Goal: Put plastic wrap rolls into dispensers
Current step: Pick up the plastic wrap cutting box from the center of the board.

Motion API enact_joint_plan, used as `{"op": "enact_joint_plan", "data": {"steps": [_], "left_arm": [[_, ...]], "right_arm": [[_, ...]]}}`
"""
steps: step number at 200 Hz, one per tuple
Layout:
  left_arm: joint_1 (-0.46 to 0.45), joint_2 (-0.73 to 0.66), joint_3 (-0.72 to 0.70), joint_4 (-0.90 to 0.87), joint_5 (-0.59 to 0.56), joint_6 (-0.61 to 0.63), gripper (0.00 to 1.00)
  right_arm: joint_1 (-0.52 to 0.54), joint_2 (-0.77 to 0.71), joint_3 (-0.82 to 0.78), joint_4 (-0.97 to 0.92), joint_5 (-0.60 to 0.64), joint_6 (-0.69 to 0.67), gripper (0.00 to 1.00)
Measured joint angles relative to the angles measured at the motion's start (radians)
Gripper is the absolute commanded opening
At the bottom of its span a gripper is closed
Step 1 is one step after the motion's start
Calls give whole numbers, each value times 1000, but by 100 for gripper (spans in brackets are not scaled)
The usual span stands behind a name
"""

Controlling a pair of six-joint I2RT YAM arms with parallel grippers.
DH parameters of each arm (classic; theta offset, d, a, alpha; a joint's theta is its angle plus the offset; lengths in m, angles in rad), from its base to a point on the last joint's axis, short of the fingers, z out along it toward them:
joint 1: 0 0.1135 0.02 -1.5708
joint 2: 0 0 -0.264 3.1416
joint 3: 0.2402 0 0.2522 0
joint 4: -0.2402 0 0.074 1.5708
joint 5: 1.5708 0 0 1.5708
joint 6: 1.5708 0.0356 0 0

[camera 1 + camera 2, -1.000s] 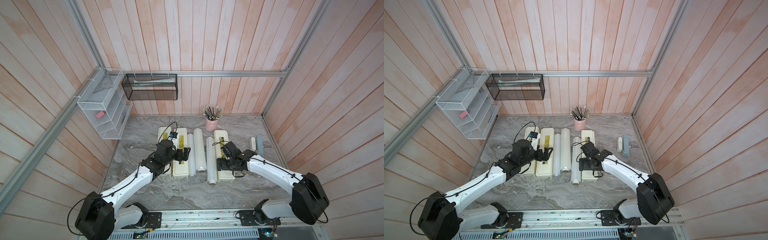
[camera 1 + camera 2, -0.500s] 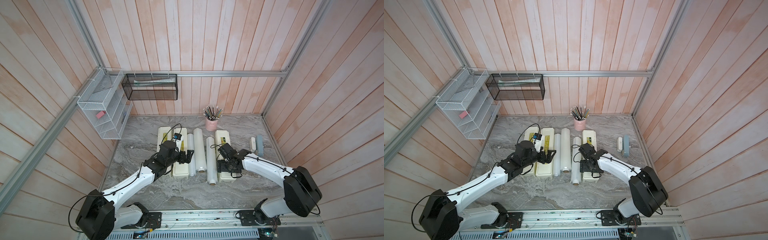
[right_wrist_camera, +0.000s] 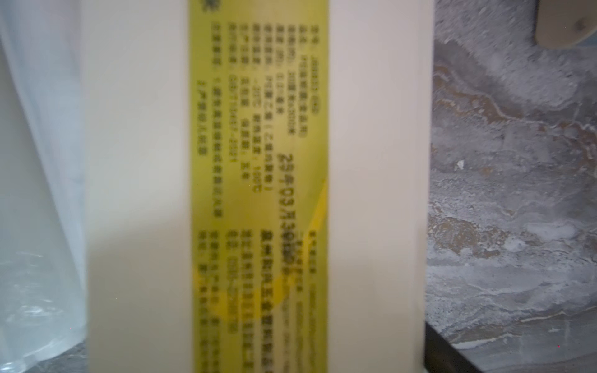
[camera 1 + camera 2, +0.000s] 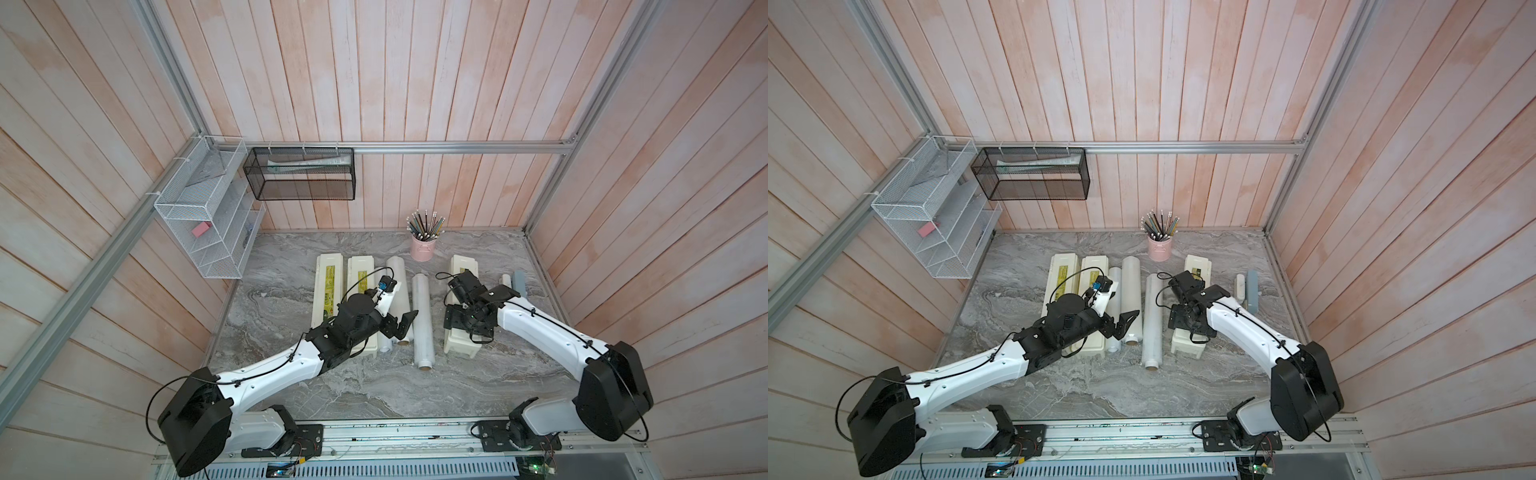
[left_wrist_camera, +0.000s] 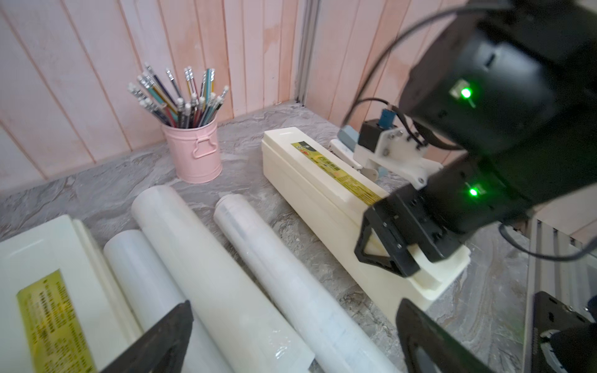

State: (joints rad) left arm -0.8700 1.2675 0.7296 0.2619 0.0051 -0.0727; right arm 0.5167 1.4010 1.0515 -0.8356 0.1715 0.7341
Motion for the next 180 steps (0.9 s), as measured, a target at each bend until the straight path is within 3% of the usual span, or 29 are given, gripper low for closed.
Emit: {"op": "enact_joint_plan", "data": {"steps": [54,89,180], "left_arm": [[-126,51,-105,307,-104,198,100],[-173,151,-107,463,-149,314,100],[-220,411,33,709,-263,523,100]], "right_arm": [[-130,-114,101,18,-40,49,73],[-150,-120,145,50,-95,76,73],[-150,-104,220,131,-225,140,72]]}}
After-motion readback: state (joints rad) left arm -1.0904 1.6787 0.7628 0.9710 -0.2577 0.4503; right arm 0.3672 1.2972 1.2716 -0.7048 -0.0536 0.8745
